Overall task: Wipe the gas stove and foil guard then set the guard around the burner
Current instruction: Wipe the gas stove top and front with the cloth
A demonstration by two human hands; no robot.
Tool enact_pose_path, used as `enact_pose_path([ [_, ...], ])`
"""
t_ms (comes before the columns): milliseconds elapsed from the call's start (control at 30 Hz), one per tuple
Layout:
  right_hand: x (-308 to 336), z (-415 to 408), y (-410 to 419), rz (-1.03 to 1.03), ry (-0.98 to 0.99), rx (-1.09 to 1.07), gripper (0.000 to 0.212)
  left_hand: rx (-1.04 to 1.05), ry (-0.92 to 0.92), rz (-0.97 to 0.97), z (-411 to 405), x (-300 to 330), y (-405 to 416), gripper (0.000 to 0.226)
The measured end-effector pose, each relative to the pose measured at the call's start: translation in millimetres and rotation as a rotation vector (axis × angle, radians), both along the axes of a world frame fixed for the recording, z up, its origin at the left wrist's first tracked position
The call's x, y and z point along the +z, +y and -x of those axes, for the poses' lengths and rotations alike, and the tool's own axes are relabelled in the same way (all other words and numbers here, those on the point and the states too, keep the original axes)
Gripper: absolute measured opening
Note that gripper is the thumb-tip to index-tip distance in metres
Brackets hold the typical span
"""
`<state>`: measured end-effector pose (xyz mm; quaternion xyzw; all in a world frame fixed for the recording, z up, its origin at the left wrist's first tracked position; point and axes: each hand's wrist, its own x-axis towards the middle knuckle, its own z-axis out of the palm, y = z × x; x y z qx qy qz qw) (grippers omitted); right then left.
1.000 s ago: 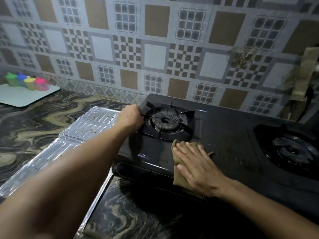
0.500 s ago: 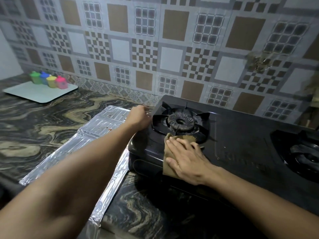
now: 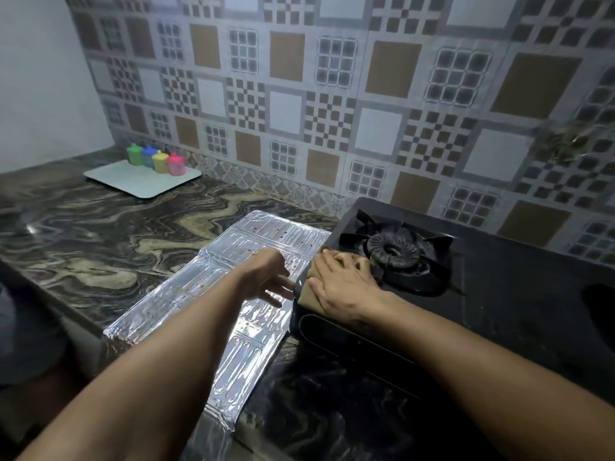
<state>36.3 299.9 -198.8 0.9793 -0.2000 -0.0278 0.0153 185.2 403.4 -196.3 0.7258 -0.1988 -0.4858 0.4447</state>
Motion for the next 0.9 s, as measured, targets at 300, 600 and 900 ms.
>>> enact_pose_path([
  [300, 22, -63, -22, 0.205, 0.177, -0.03, 0.05, 0.035, 0.052, 0.08, -1, -11, 9, 0.042],
  [600, 10, -60, -7, 0.177, 0.141, 0.19, 0.042, -0.005, 0.193, 0.065, -9, -20, 16, 0.047],
  [900, 41, -99, -55, 0.222, 0.471, 0.213, 0.046, 0.056, 0.11, -0.042, -17, -17, 1, 0.048],
])
